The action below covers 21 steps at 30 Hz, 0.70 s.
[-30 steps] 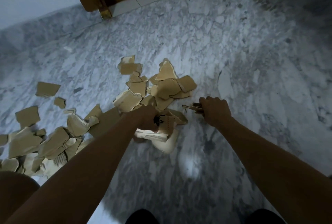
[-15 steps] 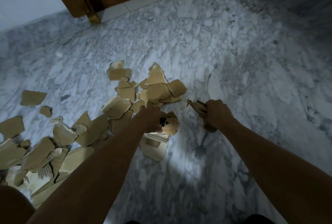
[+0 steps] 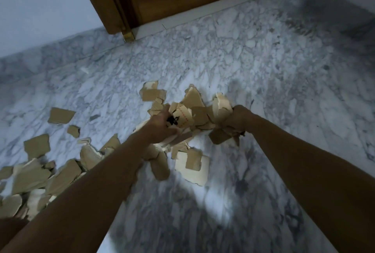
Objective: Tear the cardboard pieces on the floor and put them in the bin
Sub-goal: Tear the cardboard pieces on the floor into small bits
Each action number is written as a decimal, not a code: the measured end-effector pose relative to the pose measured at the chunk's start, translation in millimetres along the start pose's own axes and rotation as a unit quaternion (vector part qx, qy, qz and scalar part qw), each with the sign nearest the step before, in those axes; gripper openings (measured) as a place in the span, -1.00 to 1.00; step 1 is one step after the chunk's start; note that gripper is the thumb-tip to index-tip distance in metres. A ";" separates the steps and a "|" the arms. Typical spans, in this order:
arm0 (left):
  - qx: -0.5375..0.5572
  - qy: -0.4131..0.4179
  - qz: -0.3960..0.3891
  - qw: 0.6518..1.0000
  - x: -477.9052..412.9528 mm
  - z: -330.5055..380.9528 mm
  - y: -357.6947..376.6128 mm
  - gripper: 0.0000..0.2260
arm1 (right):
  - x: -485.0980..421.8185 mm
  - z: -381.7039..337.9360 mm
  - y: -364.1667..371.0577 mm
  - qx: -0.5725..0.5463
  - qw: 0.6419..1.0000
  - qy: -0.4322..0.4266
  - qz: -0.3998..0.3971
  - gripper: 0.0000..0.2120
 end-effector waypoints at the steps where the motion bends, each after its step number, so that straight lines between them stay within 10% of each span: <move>1: -0.010 -0.016 0.010 1.000 2.5 -5.6 -11.8 -0.41 | -0.4 -15.4 3.0 -0.001 1.000 -0.010 -0.005 -0.29; 9: -0.039 -0.068 -0.014 0.997 23.2 -56.7 -57.8 -0.48 | 0.1 -92.6 43.1 0.081 0.996 -0.033 -0.031 -0.32; 16: -0.021 -0.067 -0.008 0.997 1.8 -78.5 -14.1 -0.46 | -33.7 -87.5 87.9 0.281 0.952 -0.044 0.112 -0.47; 21: -0.048 -0.100 0.000 0.994 5.2 -83.2 -4.2 -0.40 | -36.8 -72.4 122.3 0.290 0.932 -0.180 0.121 -0.65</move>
Point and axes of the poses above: each hand's wrist, its own x-axis away from the middle knuckle, its own y-axis out of the palm, z = x × y, the point moved 3 cm from there along -x, towards the middle knuckle, and after that the axes turned 6 degrees about z, right-handed, at the moved point
